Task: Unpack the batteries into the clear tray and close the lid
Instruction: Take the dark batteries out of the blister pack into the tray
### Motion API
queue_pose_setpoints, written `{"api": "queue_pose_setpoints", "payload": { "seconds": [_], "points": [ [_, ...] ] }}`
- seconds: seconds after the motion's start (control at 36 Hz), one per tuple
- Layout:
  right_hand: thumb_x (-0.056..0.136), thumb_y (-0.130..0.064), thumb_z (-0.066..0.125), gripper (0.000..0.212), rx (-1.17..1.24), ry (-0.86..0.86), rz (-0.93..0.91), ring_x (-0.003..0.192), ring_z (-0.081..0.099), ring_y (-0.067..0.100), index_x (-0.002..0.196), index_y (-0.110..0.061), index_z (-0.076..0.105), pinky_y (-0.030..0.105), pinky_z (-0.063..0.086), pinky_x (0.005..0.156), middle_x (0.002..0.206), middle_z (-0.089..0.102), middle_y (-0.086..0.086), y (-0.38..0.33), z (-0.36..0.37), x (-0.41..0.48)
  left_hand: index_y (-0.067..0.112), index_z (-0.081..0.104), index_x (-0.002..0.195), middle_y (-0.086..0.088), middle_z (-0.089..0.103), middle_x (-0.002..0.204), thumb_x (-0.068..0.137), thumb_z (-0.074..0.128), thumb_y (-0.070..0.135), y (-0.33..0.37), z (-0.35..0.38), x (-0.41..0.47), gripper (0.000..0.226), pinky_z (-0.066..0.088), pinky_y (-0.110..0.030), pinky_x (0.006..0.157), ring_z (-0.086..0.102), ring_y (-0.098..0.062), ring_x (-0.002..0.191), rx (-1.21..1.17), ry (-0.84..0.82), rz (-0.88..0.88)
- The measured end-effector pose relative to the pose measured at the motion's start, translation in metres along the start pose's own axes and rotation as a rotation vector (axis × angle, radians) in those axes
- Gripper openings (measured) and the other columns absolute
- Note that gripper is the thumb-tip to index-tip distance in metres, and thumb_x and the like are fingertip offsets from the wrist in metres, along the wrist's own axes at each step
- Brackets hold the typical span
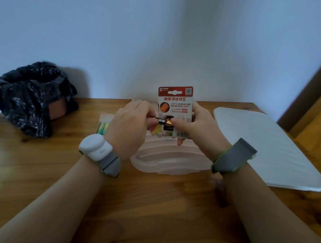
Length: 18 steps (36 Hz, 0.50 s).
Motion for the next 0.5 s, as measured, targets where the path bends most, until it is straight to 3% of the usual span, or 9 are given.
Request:
{"api": "queue_pose_setpoints", "payload": {
  "seconds": [0.11,0.19,0.5],
  "points": [
    [0.097,-0.008,0.070,0.029,-0.049,0.053,0.004,0.094,0.077,0.023,0.122,-0.017,0.059,0.042,0.067,0.063,0.111,0.073,0.004,0.002,-0.008,0.001,0.021,0.058,0.095,0.008,0.064,0.087,0.095,0.063,0.024,-0.013,-0.009,-0.001,0.006,0.053,-0.026,0.073,0.060,-0.010,0.080,-0.176,0.048,-0.113],
    [0.096,-0.007,0.070,0.031,-0.072,0.114,-0.004,0.091,0.077,0.023,0.124,-0.017,0.059,0.040,0.066,0.061,0.110,0.073,0.002,0.004,-0.017,0.001,0.022,0.062,0.092,0.012,0.066,0.085,0.090,0.070,0.022,-0.017,-0.011,-0.001,0.008,0.055,-0.023,0.074,0.063,-0.004,0.080,-0.229,-0.006,-0.133],
    [0.097,-0.010,0.071,0.031,-0.063,0.150,-0.014,0.089,0.077,0.017,0.125,-0.017,0.059,0.038,0.066,0.061,0.108,0.073,0.000,0.000,-0.016,-0.001,0.038,0.077,0.091,0.022,0.067,0.077,0.085,0.072,0.037,-0.003,0.008,-0.007,0.008,0.056,-0.023,0.073,0.061,0.002,0.076,-0.049,-0.334,0.024]
  ]
}}
Point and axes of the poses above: each hand's wrist, its own x-axis towards the middle knuckle, its own z-axis out of the palm, y = z × x, the point moved 8 cm from there along x, towards the middle knuckle
